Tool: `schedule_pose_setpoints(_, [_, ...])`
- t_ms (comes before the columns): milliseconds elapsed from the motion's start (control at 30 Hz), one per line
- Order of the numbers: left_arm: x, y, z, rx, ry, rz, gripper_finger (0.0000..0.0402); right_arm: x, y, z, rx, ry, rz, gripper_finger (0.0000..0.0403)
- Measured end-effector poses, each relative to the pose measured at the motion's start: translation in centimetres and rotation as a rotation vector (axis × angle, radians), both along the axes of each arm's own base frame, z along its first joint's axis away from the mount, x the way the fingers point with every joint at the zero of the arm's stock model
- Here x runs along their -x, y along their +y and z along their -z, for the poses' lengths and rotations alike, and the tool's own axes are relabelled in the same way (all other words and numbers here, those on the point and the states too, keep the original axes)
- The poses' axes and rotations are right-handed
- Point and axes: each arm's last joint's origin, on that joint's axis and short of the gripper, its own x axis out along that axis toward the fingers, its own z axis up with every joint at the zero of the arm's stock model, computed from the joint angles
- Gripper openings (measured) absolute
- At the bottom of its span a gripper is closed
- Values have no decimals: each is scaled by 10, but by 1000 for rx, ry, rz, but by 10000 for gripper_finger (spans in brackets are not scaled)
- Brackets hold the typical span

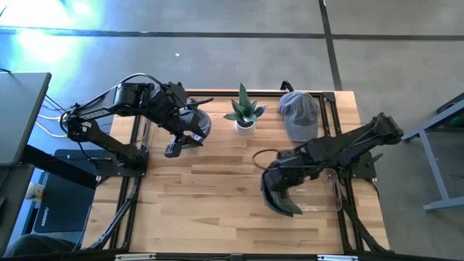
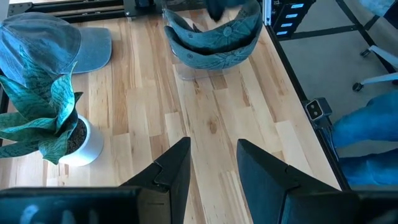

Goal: Pick & Place hat
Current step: Put the black cap into the right transparent bin

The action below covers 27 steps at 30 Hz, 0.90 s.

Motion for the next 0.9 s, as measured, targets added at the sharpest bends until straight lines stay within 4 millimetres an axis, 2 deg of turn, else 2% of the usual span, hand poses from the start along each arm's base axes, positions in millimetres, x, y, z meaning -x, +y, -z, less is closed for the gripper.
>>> schedule_pose_setpoints(100, [0, 0, 0, 0, 0, 0, 126, -18, 4, 11, -14, -34, -54, 8])
schedule_pose_setpoints(200, [0, 0, 0, -1, 0, 0, 126, -31, 7, 16, 0, -104, -69, 17])
schedule_pose_setpoints(333, [0, 0, 0, -1, 0, 1, 126, -37, 7, 14, 3, -171, -77, 26])
schedule_pose_setpoints(567, [0, 0, 0, -1, 0, 1, 126, -34, 7, 12, -5, -169, -90, 7])
schedule_pose_setpoints(733, [0, 0, 0, 0, 0, 0, 126, -17, 6, -2, -37, -149, -50, 3])
schedule_pose_setpoints(900, [0, 0, 0, 0, 0, 1, 126, -4, 17, 0, -78, -47, -12, 2])
